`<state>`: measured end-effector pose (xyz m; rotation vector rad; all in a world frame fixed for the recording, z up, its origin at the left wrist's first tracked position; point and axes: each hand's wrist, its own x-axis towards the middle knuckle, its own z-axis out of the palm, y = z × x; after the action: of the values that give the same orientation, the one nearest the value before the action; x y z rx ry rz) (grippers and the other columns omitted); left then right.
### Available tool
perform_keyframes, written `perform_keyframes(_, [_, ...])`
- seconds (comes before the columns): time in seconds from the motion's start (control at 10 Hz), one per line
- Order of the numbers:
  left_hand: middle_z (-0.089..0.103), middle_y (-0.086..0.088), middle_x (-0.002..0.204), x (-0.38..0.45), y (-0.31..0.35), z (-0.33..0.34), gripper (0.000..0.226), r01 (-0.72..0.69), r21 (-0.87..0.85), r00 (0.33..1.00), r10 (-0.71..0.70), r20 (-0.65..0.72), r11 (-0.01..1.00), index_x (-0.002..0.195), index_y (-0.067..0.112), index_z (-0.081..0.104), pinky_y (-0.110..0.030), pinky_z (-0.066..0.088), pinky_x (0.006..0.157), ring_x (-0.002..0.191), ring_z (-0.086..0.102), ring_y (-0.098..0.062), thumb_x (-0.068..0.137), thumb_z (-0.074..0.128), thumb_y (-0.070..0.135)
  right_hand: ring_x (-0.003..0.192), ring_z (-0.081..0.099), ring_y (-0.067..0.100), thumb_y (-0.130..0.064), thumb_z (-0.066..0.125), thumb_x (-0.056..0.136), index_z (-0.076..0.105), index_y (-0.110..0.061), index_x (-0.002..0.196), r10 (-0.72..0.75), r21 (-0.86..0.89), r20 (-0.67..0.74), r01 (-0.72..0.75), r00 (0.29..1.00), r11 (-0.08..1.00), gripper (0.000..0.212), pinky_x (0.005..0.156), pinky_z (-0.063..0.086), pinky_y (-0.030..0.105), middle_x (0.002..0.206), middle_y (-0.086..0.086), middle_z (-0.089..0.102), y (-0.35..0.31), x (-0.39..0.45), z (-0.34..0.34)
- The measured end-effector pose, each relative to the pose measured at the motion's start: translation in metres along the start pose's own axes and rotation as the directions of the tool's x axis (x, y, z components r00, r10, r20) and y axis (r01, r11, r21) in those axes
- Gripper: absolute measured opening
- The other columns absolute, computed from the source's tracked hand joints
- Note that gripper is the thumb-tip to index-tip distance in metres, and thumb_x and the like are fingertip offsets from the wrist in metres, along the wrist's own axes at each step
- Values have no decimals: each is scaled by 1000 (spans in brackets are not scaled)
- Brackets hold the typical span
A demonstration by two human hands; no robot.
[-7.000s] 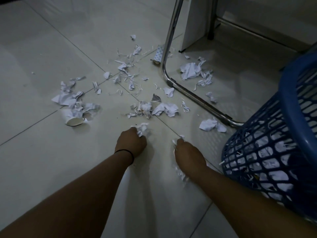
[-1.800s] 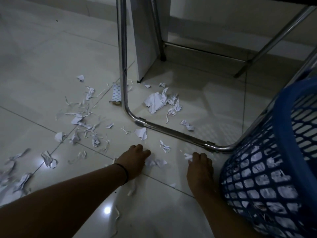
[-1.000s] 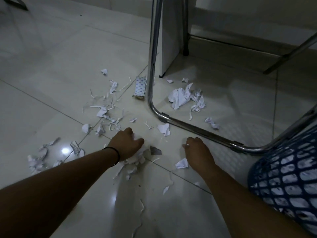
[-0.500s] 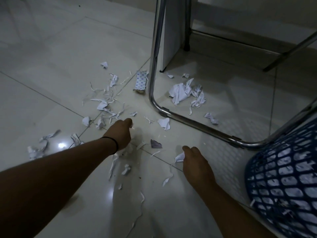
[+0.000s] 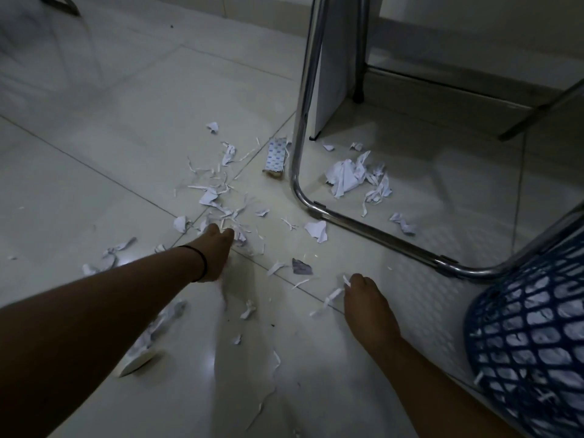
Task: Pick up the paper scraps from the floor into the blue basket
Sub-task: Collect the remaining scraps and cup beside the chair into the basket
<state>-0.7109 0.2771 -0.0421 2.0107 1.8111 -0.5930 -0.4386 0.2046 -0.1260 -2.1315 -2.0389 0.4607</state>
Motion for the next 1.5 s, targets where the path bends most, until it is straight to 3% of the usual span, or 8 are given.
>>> perform_keyframes(0.1, [43,-19,123,0,-2,-5,30,-24,94,1000,26,-14,995,118,0,46,-26,38,77,75,43,-13,88,46,9,93,60,25,-16,41,97,53,-6,96,44,142,-38,-39,998,989,15,73,42,27,100,12,61,-8,2,-7])
perform_keyframes(0.3, [56,-21,119,-5,-10,-11,25,-57,130,998,57,-2,990,110,1,54,-35,46,92,111,55,-32,88,45,10,89,59,32,-10,45,95,55,1,92,68,283,-67,-46,995,958,15,66,34,27,95,20,63,-18,5,-25])
perform_keyframes(0.6, [60,-17,112,-44,-24,-51,24,9,31,981,-2,-195,999,105,6,57,-25,36,71,102,56,-30,90,44,20,99,60,32,-8,48,92,56,-2,101,217,497,-53,-163,975,852,13,69,33,20,106,23,63,-45,18,-69])
perform_keyframes(0.8, [62,-16,102,-89,-29,-98,27,-1,-126,921,-48,-386,992,88,13,54,-27,38,68,84,51,-28,79,54,38,91,55,31,-11,47,89,53,-5,113,59,330,-54,-38,997,943,25,70,35,24,109,21,60,-88,31,-148])
perform_keyframes(0.9, [61,-19,113,-117,-27,-137,31,-15,-161,835,-76,-546,987,105,8,58,-26,36,73,102,56,-35,83,57,30,104,57,36,-10,47,89,55,1,114,-84,107,3,83,996,991,29,72,39,28,112,22,59,-119,41,-215])
perform_keyframes(1.1, [57,-24,121,-193,-7,-215,34,-31,-123,701,-66,-710,992,111,-1,57,-33,41,85,108,54,-38,94,44,26,77,57,29,-19,53,89,55,-10,91,-254,-117,-35,249,966,961,9,63,39,27,84,11,57,-162,6,-333])
perform_keyframes(1.3, [63,-18,109,-296,13,-187,22,-118,-146,557,-56,-829,982,100,3,60,-29,44,71,90,62,-35,94,47,20,76,54,25,-17,52,90,58,-8,98,-245,3,-135,247,960,969,13,65,42,27,88,13,58,-144,-81,-356])
perform_keyframes(1.5, [64,-10,77,-389,10,-152,17,-341,-309,600,-47,-798,888,74,11,56,-28,51,51,67,62,-26,91,51,13,54,55,22,-12,50,89,61,-2,92,-158,187,-285,216,945,958,15,47,45,23,74,12,59,-140,-203,-382])
